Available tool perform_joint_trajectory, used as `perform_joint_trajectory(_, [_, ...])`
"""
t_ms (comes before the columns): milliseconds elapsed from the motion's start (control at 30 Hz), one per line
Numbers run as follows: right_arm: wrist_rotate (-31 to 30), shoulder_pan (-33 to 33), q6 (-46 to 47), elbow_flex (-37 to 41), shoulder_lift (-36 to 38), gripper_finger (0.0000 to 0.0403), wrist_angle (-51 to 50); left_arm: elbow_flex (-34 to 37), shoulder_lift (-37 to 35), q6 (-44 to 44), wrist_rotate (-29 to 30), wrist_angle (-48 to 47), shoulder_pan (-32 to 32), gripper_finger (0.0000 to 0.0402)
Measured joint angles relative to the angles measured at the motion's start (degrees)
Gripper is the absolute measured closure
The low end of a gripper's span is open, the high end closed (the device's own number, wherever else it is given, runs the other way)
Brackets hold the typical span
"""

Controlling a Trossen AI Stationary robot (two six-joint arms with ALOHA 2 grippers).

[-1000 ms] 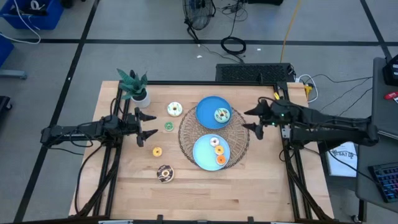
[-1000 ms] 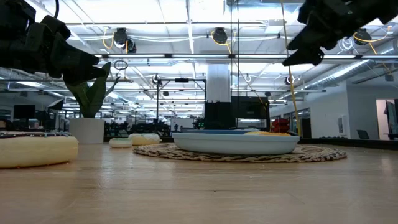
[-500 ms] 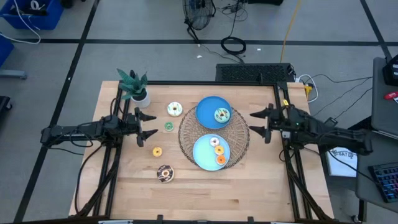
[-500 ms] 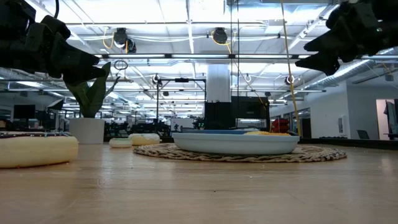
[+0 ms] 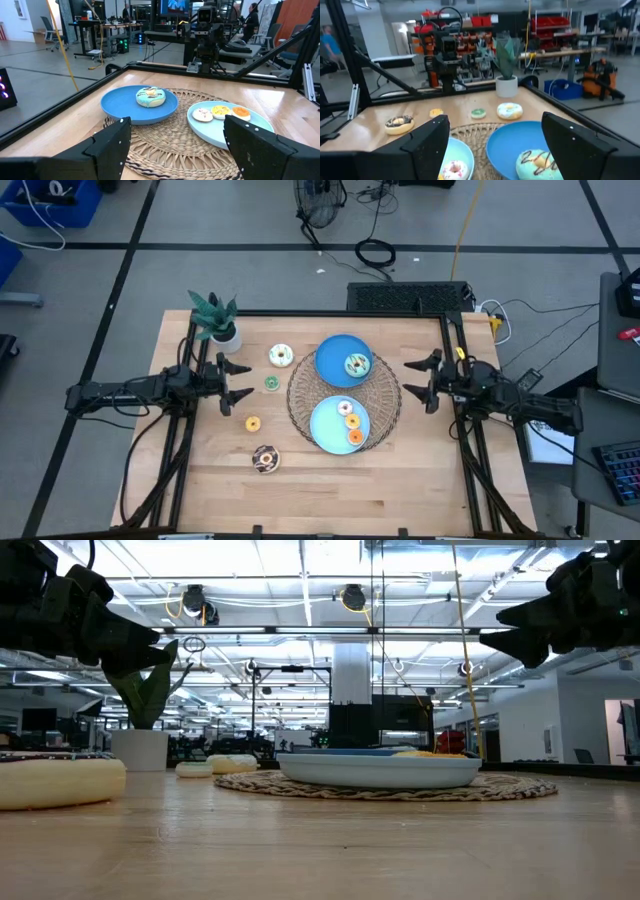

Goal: Pick & Place donuts
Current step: Put the big white donut on the blue plate

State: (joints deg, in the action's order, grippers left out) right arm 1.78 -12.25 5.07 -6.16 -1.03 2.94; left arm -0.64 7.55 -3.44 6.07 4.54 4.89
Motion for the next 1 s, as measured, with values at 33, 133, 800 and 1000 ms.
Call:
perform_joint_trajectory(33, [0.01, 0.0, -0.36, 0.66, 0.35, 0.0099, 0.78, 0.02, 0.0, 0.02, 0.0, -0.01, 0.0, 0.0091])
perform_joint_trajectory(133, [-0.09, 0.02, -1.24, 2.39, 0.8, 0.0099, 2.62, 0.02, 0.0, 0.0, 0.0, 0.01, 0.02, 0.0091])
perform_joint_trajectory(800, [-0.26, 0.0, 0.21, 3.4, 0.23, 0.0099, 2.01, 0.01, 0.0, 0.0, 0.0, -0.01, 0.0, 0.0091])
perform_joint_trajectory(1000, [-0.24, 0.0, 0.21, 3.42, 0.23, 0.0099, 2.01, 0.02, 0.0, 0.0, 0.0, -0.01, 0.0, 0.0091])
